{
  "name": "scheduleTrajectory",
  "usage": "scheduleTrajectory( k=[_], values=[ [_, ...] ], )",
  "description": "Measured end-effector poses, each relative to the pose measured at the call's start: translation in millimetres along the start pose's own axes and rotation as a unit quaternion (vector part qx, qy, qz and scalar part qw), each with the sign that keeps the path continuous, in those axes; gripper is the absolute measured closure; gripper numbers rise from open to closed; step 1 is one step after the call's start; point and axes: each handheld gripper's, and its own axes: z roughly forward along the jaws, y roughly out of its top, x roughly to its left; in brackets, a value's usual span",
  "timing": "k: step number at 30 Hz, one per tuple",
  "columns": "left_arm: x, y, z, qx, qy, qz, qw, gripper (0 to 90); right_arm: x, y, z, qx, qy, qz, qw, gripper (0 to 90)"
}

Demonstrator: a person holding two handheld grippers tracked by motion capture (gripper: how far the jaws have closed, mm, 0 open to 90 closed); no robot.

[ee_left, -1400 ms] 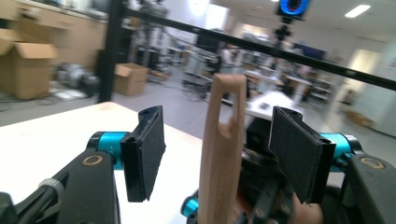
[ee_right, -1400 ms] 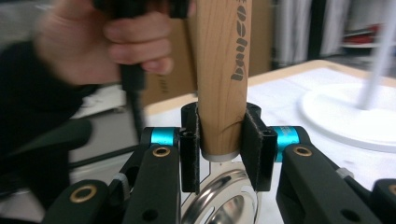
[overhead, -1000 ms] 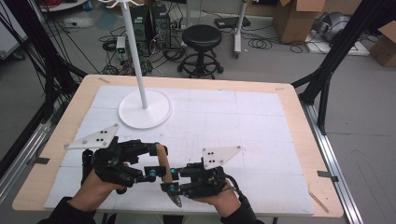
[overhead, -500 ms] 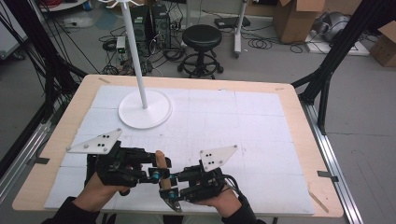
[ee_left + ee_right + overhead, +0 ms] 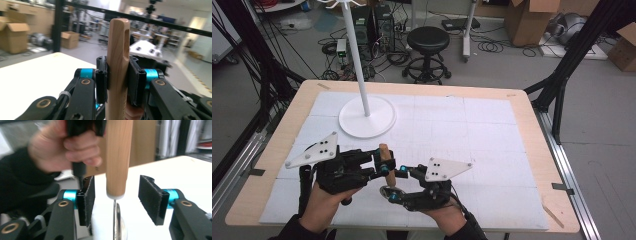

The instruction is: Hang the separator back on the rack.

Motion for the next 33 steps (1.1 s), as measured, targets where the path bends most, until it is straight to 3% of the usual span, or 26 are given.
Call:
scheduleTrajectory(
  k=[2, 7, 12, 15, 17, 19, 22, 26, 28, 33],
  values=[
    [-2.2, 0.4, 1.1, -0.004, 0.016, 0.001, 0.9999, 71.6, 1.3, -0.4, 0.8, 0.004, -0.015, -0.008, 0.9998, 51.8],
    [-5.4, 0.8, 4.2, -0.012, 0.028, -0.002, 0.9995, 71.6, 2.5, -0.6, -0.1, 0.003, -0.029, -0.003, 0.9996, 66.9],
    [-5.8, 0.4, 5.7, -0.013, 0.027, -0.004, 0.9995, 71.5, 2.8, -0.1, -2.5, -0.001, -0.035, -0.004, 0.9994, 72.6],
    [-4.6, 0.5, 5.9, -0.013, 0.015, -0.012, 0.9997, 71.2, 1.8, 0.0, -3.2, -0.002, -0.026, 0.003, 0.9997, 73.3],
    [-2.0, 0.7, 5.6, -0.015, -0.015, -0.029, 0.9993, 67.0, 0.4, 0.2, -3.8, 0.000, -0.012, 0.008, 0.9999, 73.4],
    [0.2, 0.9, 4.8, -0.012, -0.029, -0.041, 0.9986, 51.9, -0.8, 0.5, -4.5, -0.001, 0.004, 0.015, 0.9999, 73.5],
    [2.8, 0.7, 2.1, -0.004, -0.051, -0.046, 0.9976, 46.5, -1.5, 1.3, -5.1, -0.002, 0.029, 0.014, 0.9995, 73.5],
    [4.5, -1.8, -0.5, 0.015, -0.089, -0.046, 0.9948, 45.8, -3.0, 1.1, -5.4, -0.004, 0.066, 0.020, 0.9976, 73.5],
    [3.9, -3.5, -0.3, 0.021, -0.099, -0.043, 0.9939, 46.8, -5.0, 0.6, -5.6, -0.009, 0.090, 0.020, 0.9957, 73.5],
    [2.5, -5.9, 1.9, 0.025, -0.116, -0.036, 0.9923, 55.2, -6.2, -1.0, -4.2, -0.010, 0.123, 0.019, 0.9922, 73.5]
  ],
)
